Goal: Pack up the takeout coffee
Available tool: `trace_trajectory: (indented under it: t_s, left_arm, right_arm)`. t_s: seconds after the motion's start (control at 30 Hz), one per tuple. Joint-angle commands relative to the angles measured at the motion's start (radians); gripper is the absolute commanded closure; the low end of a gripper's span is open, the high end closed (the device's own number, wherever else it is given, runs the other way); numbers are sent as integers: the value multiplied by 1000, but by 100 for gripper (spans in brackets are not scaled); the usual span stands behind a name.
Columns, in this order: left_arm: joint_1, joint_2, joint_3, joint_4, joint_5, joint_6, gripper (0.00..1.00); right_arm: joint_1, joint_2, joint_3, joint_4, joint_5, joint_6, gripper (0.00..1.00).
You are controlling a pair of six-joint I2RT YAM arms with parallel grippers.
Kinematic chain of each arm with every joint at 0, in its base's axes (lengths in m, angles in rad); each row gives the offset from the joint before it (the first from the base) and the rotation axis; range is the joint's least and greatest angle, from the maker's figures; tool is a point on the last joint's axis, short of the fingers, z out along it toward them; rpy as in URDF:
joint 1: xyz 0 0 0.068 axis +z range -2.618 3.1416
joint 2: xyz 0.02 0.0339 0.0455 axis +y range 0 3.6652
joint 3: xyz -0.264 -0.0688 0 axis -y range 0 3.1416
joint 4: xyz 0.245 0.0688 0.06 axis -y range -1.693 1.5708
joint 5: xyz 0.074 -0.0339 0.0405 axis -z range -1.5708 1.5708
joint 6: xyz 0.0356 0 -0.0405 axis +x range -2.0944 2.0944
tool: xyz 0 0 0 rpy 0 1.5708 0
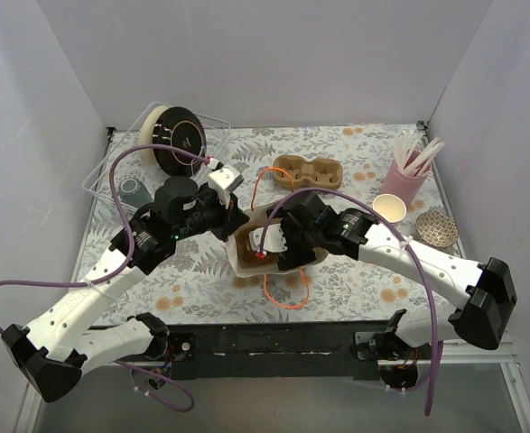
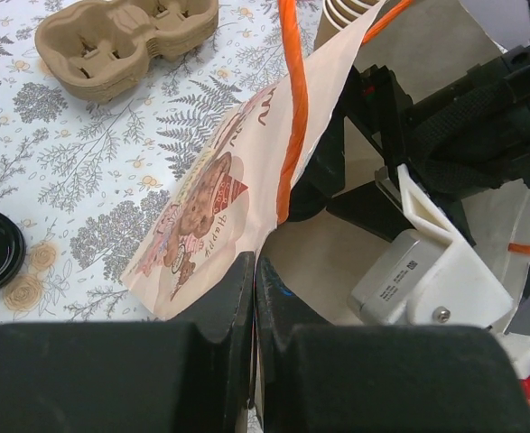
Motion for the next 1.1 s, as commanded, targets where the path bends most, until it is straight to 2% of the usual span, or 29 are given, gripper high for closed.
trace_trajectory:
  t_s: [0.0,0.33,1.07]
  left_arm:
    - [0,13,58,-33,8,1,100]
    - [0,48,104,-69,18,1,100]
    - [0,94,134,-93,32,7,100]
  right_arm:
    - [-3,-38,67,-40,-32,34,1]
    - [-3,-44,85,-46,-72,64,1]
    - [-6,-122,61,82,-18,152,1]
